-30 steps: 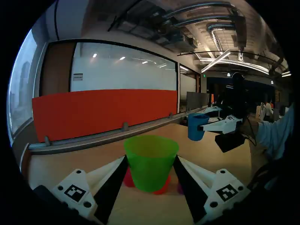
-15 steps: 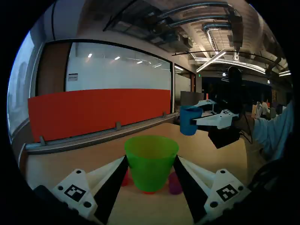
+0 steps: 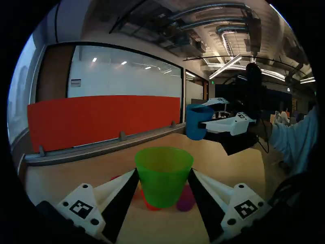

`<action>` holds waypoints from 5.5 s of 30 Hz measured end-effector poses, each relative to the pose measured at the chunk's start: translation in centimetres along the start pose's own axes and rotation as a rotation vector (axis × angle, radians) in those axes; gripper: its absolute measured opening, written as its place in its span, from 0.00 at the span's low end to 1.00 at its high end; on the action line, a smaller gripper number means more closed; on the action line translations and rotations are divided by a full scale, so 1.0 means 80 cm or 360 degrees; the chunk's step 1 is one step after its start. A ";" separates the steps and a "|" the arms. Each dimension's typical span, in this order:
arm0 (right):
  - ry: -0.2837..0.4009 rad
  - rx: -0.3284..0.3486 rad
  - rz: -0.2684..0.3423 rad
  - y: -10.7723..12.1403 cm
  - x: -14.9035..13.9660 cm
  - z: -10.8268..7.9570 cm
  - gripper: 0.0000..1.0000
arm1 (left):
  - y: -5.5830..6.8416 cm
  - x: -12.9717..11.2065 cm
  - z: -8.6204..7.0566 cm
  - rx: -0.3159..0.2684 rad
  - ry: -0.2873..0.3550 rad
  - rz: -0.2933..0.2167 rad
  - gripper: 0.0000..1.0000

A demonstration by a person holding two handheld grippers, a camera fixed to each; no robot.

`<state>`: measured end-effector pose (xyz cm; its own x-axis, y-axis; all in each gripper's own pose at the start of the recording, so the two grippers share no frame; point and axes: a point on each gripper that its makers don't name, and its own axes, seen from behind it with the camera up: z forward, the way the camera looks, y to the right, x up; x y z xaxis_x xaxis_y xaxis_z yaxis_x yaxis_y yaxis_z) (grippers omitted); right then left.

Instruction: Pour water

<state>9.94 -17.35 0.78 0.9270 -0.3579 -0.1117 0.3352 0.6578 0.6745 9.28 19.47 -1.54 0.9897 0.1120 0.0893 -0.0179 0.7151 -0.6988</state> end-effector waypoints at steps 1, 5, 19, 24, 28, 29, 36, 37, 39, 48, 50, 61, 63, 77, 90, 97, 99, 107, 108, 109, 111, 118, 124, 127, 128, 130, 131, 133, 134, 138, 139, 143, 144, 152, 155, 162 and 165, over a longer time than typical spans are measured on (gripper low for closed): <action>0.0000 0.0003 -0.0014 0.000 0.001 0.001 0.89 | 0.001 0.000 0.000 -0.0003 0.0001 -0.0002 0.84; -0.0001 0.0011 -0.0076 -0.001 0.007 0.003 0.89 | 0.006 -0.001 0.002 -0.0017 0.0004 -0.0007 0.84; 0.0014 -0.0008 -0.0361 -0.003 0.035 0.015 0.89 | 0.022 -0.001 0.010 -0.0055 0.0011 0.0010 0.84; 0.0026 -0.0017 -0.0442 -0.004 0.047 0.019 0.89 | 0.030 0.000 0.012 -0.0076 0.0010 0.0014 0.84; 0.0035 -0.0020 -0.0499 -0.005 0.055 0.022 0.89 | 0.034 0.001 0.014 -0.0085 0.0010 0.0026 0.84; 0.0038 -0.0022 -0.0513 -0.005 0.057 0.023 0.89 | 0.035 0.001 0.014 -0.0088 0.0009 0.0028 0.84; 0.0068 -0.0037 -0.0603 -0.004 0.077 0.026 0.89 | 0.042 0.004 0.017 -0.0110 0.0016 0.0034 0.84; 0.0073 -0.0040 -0.0617 -0.003 0.079 0.026 0.89 | 0.043 0.004 0.017 -0.0113 0.0017 0.0035 0.84; 0.0082 -0.0047 -0.0649 -0.002 0.085 0.027 0.89 | 0.045 0.004 0.018 -0.0119 0.0018 0.0036 0.84; 0.0103 -0.0076 -0.0806 0.004 0.105 0.031 0.89 | 0.056 0.005 0.021 -0.0153 0.0019 0.0044 0.84; 0.0107 -0.0083 -0.0836 0.006 0.110 0.032 0.89 | 0.059 0.006 0.022 -0.0160 0.0017 0.0049 0.84; 0.0120 -0.0111 -0.0968 0.009 0.126 0.038 0.89 | 0.075 0.007 0.029 -0.0206 0.0019 0.0051 0.84; 0.0123 -0.0115 -0.0991 0.009 0.129 0.039 0.89 | 0.077 0.007 0.030 -0.0211 0.0018 0.0052 0.84; 0.0120 -0.0141 -0.1133 0.011 0.137 0.045 0.89 | 0.086 0.009 0.033 -0.0243 0.0023 0.0046 0.84; 0.0122 -0.0161 -0.1225 0.014 0.139 0.047 0.89 | 0.088 0.011 0.034 -0.0252 0.0027 0.0044 0.83; 0.0132 -0.0180 -0.1278 0.017 0.145 0.047 0.89 | 0.089 0.010 0.034 -0.0255 0.0027 0.0040 0.83; 0.0135 -0.0184 -0.1294 0.018 0.146 0.046 0.89 | 0.089 0.009 0.034 -0.0257 0.0026 0.0041 0.83; 0.0131 -0.0186 -0.1360 0.020 0.146 0.047 0.89 | 0.090 0.010 0.035 -0.0261 0.0031 0.0033 0.83; 0.0130 -0.0186 -0.1368 0.020 0.146 0.047 0.89 | 0.090 0.010 0.034 -0.0262 0.0031 0.0032 0.83; 0.0129 -0.0186 -0.1374 0.020 0.147 0.047 0.89 | 0.090 0.011 0.034 -0.0261 0.0032 0.0032 0.83; 0.0128 -0.0186 -0.1389 0.020 0.147 0.048 0.89 | 0.089 0.011 0.034 -0.0259 0.0032 0.0034 0.83; 0.0128 -0.0188 -0.1434 0.017 0.151 0.050 0.89 | 0.086 0.014 0.033 -0.0252 0.0037 0.0029 0.83; 0.0132 -0.0195 -0.1473 0.016 0.156 0.053 0.89 | 0.083 0.015 0.033 -0.0242 0.0043 0.0026 0.83; 0.0136 -0.0197 -0.1488 0.015 0.158 0.053 0.89 | 0.082 0.015 0.032 -0.0239 0.0044 0.0025 0.83; 0.0137 -0.0198 -0.1493 0.015 0.159 0.053 0.89 | 0.082 0.016 0.032 -0.0238 0.0044 0.0026 0.83; 0.0138 -0.0200 -0.1502 0.015 0.160 0.054 0.89 | 0.082 0.016 0.032 -0.0237 0.0045 0.0028 0.83; 0.0139 -0.0202 -0.1507 0.015 0.160 0.054 0.89 | 0.081 0.017 0.032 -0.0236 0.0045 0.0030 0.83; 0.0140 -0.0203 -0.1518 0.016 0.162 0.054 0.89 | 0.081 0.018 0.032 -0.0236 0.0047 0.0032 0.83; 0.0141 -0.0203 -0.1524 0.016 0.162 0.054 0.89 | 0.081 0.019 0.032 -0.0235 0.0049 0.0032 0.83; 0.0142 -0.0209 -0.1556 0.018 0.164 0.056 0.89 | 0.080 0.020 0.032 -0.0235 0.0054 0.0029 0.83; 0.0141 -0.0209 -0.1564 0.019 0.164 0.057 0.89 | 0.080 0.020 0.032 -0.0234 0.0053 0.0030 0.83; 0.0136 -0.0211 -0.1596 0.019 0.163 0.059 0.89 | 0.078 0.019 0.034 -0.0227 0.0049 0.0036 0.83; 0.0135 -0.0211 -0.1603 0.019 0.163 0.059 0.89 | 0.078 0.019 0.034 -0.0224 0.0049 0.0039 0.83; 0.0131 -0.0217 -0.1660 0.020 0.163 0.062 0.89 | 0.074 0.019 0.037 -0.0221 0.0051 0.0029 0.83; 0.0129 -0.0220 -0.1682 0.021 0.164 0.062 0.89 | 0.073 0.020 0.038 -0.0217 0.0052 0.0031 0.83; 0.0130 -0.0221 -0.1726 0.022 0.167 0.063 0.89 | 0.071 0.021 0.040 -0.0209 0.0059 0.0021 0.83; 0.0130 -0.0229 -0.1759 0.022 0.169 0.063 0.89 | 0.070 0.022 0.040 -0.0206 0.0062 0.0019 0.83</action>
<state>22.26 -24.38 4.16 0.1135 -0.7524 -0.6488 0.9934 0.0772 0.0843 10.45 25.88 -3.08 0.9943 0.0913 0.0543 -0.0139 0.6187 -0.7855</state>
